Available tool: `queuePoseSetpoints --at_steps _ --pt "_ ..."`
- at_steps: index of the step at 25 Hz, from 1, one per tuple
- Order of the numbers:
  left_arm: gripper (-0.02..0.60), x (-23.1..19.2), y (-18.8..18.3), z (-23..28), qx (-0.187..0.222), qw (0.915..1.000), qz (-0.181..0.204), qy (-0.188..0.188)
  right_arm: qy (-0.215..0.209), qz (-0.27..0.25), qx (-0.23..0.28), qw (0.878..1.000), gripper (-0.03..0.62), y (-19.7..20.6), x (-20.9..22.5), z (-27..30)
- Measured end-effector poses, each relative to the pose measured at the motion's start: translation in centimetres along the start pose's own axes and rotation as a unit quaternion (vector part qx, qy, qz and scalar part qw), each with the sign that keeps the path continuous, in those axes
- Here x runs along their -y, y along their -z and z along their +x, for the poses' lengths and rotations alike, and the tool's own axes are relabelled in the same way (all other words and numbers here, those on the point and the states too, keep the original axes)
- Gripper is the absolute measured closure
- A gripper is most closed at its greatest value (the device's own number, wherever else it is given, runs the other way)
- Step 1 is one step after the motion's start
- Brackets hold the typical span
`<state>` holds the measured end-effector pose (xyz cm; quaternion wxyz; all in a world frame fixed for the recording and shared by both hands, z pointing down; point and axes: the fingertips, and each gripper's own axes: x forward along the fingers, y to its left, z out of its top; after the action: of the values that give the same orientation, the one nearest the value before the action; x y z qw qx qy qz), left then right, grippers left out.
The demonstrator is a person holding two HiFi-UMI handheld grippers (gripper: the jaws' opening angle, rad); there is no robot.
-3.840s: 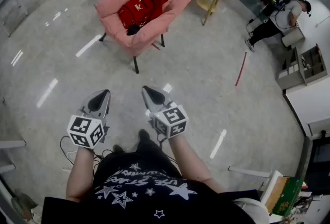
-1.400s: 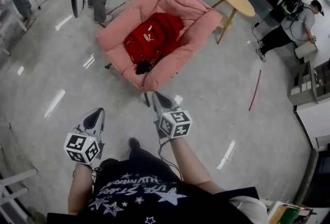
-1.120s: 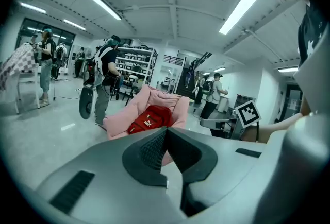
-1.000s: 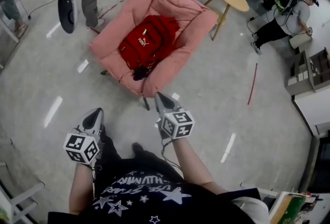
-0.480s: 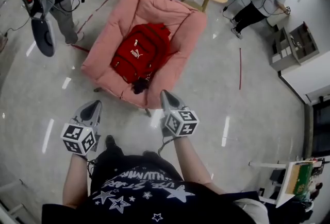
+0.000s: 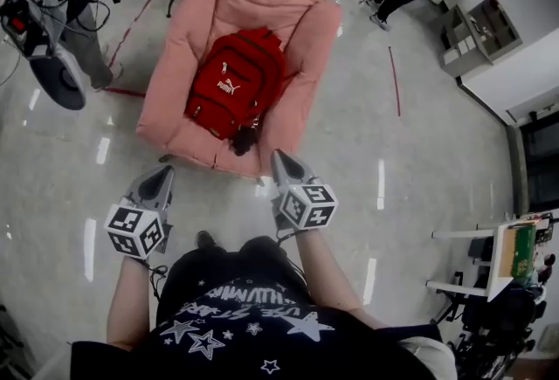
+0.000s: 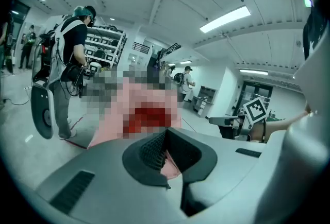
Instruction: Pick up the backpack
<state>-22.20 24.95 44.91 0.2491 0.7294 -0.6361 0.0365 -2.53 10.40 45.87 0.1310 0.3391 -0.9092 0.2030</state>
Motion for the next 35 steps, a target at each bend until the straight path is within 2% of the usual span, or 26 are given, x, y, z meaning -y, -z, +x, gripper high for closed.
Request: queuePoseSetpoints --at_steps 7,12,20,30,35 --pt "0.574 -1.2 -0.5 3.0 -0.017 0.9987 0.009 0.046 0.045 0.003 -0.019 0.999 0.594 1.6 1.3 -0.6" --pt "0.574 -1.5 -0.8 5.6 -0.026 0.9978 0.007 0.06 0.061 0.015 -0.028 0.998 0.594 2.0 3.2 1.1" --pt "0.574 -2.9 -2.2 10.8 -0.046 0.9969 0.013 0.062 0.053 0.028 -0.01 0.998 0.594 -1.0 6.1 7.1" --pt "0.574 -2.9 -6.6 20.1 -0.065 0.9952 0.032 0.066 0.044 0.053 -0.005 0.998 0.594 -4.6 13.1 12.8" --pt "0.573 -3.4 -8.3 23.8 -0.069 0.9956 0.037 0.052 0.027 0.053 -0.012 0.998 0.592 -6.1 15.7 15.2"
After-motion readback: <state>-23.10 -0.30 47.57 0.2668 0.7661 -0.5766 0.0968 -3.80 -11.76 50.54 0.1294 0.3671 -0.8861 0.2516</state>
